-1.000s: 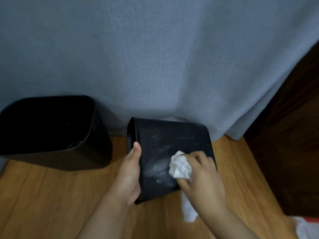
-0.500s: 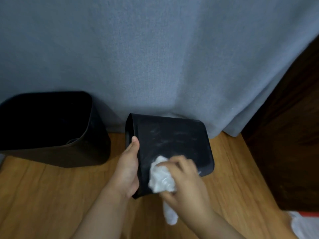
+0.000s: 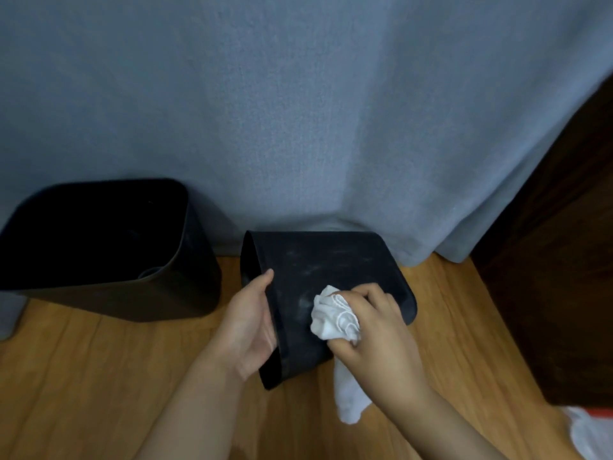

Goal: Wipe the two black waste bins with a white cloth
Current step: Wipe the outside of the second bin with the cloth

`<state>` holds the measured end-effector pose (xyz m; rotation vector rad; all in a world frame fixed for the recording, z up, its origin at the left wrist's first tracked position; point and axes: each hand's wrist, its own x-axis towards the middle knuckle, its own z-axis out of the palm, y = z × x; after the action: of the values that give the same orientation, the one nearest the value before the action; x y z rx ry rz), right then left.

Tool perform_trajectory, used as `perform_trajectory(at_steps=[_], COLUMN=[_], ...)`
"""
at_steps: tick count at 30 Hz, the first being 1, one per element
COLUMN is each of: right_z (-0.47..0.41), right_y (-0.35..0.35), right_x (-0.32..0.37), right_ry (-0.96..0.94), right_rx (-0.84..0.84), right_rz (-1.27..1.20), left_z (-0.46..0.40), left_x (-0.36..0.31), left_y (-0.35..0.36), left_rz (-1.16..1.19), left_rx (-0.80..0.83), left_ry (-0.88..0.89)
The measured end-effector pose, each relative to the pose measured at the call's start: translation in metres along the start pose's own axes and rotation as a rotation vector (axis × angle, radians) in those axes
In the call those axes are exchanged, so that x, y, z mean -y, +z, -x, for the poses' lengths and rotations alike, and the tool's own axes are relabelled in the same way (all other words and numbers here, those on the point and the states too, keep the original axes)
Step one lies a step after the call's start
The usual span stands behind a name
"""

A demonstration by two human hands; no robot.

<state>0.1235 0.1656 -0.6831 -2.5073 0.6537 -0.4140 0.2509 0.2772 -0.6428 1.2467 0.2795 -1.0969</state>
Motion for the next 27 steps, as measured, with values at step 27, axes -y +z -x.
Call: perform_trajectory(at_steps=[27], right_z=[0.018], right_y=[0.004], right_x=[-0.037], right_ry=[0.263], right_rx=[-0.154], right_rz=[-0.015], left_z=[-0.017], left_x=[0.028], left_y=[-0.001], left_rz=[-0.105], left_rx=[-0.066], left_ry=[0.231])
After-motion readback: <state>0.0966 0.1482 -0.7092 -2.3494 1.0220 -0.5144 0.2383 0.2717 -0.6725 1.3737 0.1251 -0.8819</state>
